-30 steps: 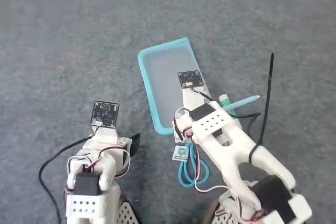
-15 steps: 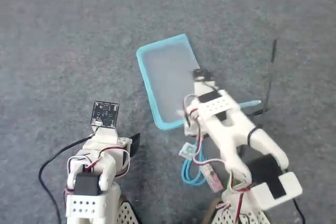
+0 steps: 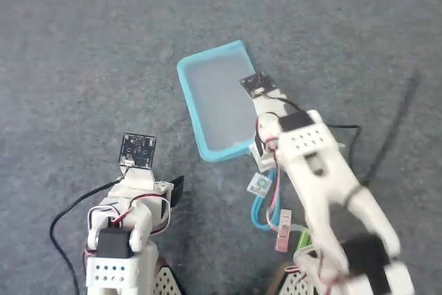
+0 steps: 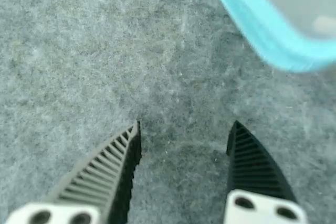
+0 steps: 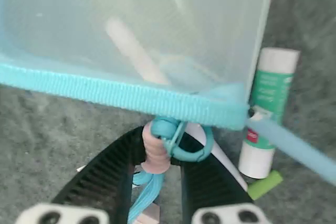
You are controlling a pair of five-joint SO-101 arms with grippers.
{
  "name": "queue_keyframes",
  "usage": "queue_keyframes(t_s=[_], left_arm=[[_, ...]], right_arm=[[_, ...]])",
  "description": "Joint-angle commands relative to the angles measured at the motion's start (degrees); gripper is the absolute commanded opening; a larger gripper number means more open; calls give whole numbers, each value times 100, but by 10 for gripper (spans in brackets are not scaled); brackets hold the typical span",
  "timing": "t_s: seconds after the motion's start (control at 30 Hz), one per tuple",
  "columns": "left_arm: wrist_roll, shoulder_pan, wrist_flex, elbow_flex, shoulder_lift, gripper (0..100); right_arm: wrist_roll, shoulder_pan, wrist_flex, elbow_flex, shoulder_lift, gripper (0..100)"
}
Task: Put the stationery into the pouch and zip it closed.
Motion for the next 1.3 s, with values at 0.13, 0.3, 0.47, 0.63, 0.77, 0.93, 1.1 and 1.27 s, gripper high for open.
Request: queue_keyframes(t_s=[0.13,0.3,0.47,0.63,0.77,0.93,1.1,1.27], left_arm=[[-9,-35,18,-48,-114,254],[-9,-35,18,-48,-114,254],[-9,-35,18,-48,-114,254],[-9,-35,18,-48,-114,254],[-9,-35,18,-48,-114,254],[0,0,18,-48,-114,254],[-9,0,18,-48,-114,255],[-18,0,-642,-48,-123,255]], right_arm=[[730,-101,22,1029,-2651,6],[1152,-110,-84,1855,-3732,6],[1187,-435,-119,2356,-4453,6],[1187,-585,-101,2602,-4716,6],[976,-585,-101,2611,-4716,6],[941,-576,-101,2620,-4716,6],[782,-558,-154,2681,-4769,6],[782,-558,-163,2699,-4769,6]])
